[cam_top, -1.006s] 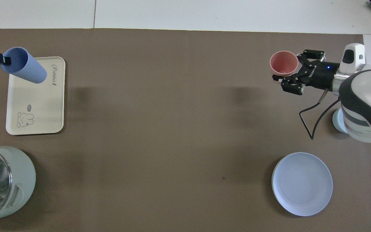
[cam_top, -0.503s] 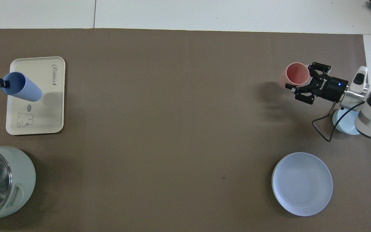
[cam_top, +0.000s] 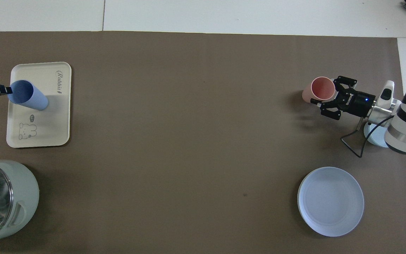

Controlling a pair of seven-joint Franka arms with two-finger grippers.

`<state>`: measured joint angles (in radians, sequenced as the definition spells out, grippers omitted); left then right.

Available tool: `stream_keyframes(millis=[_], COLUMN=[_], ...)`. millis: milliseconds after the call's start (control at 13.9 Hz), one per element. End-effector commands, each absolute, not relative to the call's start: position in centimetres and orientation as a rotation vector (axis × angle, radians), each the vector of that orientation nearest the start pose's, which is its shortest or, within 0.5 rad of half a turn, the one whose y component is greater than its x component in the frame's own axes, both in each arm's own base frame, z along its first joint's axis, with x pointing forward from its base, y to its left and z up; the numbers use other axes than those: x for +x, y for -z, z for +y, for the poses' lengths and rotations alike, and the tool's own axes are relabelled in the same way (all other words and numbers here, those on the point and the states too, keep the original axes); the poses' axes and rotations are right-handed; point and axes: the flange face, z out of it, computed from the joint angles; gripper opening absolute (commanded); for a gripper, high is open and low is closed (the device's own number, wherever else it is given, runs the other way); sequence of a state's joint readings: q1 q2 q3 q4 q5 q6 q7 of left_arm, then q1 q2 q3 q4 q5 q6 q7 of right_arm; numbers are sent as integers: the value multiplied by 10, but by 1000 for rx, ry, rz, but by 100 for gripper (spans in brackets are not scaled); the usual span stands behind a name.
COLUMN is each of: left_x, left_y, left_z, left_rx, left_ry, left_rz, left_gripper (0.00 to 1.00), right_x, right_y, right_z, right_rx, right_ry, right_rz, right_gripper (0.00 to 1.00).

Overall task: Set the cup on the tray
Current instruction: 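Lay the blue cup on the tray while the right gripper releases the pink cup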

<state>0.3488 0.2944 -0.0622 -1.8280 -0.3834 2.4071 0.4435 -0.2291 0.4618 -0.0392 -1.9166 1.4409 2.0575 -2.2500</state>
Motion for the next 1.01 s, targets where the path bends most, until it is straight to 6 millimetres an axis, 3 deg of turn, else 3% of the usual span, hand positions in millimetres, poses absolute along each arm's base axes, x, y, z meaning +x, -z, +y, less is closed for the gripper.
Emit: stream_keyframes(millis=[0, 215, 287, 575, 718, 862, 934], left_x=[627, 631, 633, 643, 648, 647, 645], left_y=[-401, -408, -419, -487, -521, -537, -547], left_z=[189, 179, 173, 141, 96, 40, 25], left_rx=[-3248, -3263, -3279, -3346, -3199, -3142, -3123], left_ry=[668, 662, 646, 369, 176, 62, 36], left_rz=[-115, -97, -70, 65, 182, 214, 201], left_gripper=[72, 80, 86, 90, 90, 92, 95], right_x=[609, 609, 609, 610, 611, 609, 609], right_y=[-259, -261, -262, -278, -297, -310, -327], right_z=[-114, -112, -112, -109, -110, -116, -117], right_rx=[-1990, -1976, -1970, -1932, -1921, -1917, -1921], right_ry=[1271, 1273, 1274, 1297, 1321, 1328, 1326], right_rz=[-1100, -1101, -1102, -1114, -1133, -1159, -1182], right_gripper=[100, 100, 100, 100, 100, 100, 100])
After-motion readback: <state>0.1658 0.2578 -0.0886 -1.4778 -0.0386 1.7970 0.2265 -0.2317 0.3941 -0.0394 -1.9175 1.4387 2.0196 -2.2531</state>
